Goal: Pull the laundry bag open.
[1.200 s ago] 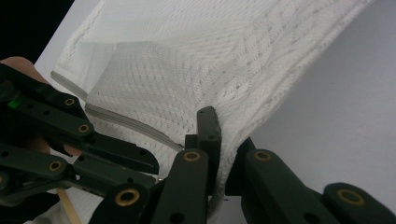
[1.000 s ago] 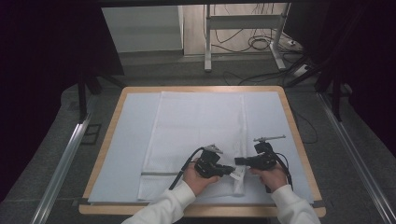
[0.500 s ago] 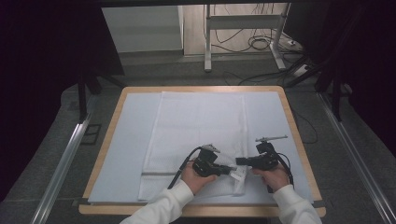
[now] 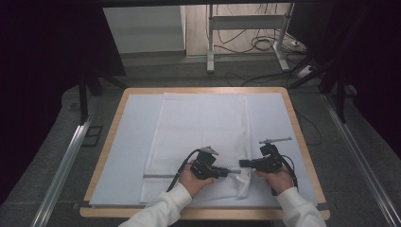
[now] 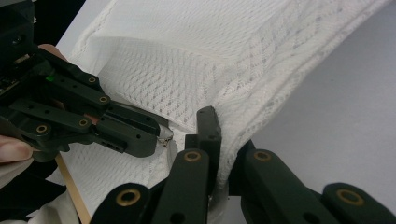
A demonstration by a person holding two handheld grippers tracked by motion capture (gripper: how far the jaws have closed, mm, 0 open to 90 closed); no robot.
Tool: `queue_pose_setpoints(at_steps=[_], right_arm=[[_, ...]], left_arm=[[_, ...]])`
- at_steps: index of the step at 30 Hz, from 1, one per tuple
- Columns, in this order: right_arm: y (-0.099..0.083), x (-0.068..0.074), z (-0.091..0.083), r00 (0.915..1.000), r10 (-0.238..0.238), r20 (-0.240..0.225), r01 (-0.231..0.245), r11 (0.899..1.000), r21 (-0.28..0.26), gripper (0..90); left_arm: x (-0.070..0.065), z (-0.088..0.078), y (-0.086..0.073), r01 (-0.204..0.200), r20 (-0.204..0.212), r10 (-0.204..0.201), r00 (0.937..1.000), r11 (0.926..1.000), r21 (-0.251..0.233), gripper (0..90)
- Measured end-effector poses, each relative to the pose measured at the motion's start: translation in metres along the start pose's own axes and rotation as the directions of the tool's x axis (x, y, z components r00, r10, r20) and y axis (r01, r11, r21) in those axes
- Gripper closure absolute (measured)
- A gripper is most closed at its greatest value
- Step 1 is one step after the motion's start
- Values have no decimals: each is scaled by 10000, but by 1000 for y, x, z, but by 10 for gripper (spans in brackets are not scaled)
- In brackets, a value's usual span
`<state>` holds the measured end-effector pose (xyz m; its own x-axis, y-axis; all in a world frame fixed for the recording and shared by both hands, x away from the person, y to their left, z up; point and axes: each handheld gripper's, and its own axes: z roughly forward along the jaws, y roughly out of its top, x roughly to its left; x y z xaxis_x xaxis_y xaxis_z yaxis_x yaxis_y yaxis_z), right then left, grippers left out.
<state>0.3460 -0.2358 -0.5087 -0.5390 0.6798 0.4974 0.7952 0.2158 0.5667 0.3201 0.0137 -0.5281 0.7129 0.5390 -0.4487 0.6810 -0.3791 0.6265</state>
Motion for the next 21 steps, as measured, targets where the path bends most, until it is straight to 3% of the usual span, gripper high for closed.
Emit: queue_pose_setpoints(at_steps=[21], right_arm=[[-1,-1,1,10000,-60,60,59,10000,46,885]], left_arm=[[4,-4,-5,221,23,-221,9998,9998,7,870]])
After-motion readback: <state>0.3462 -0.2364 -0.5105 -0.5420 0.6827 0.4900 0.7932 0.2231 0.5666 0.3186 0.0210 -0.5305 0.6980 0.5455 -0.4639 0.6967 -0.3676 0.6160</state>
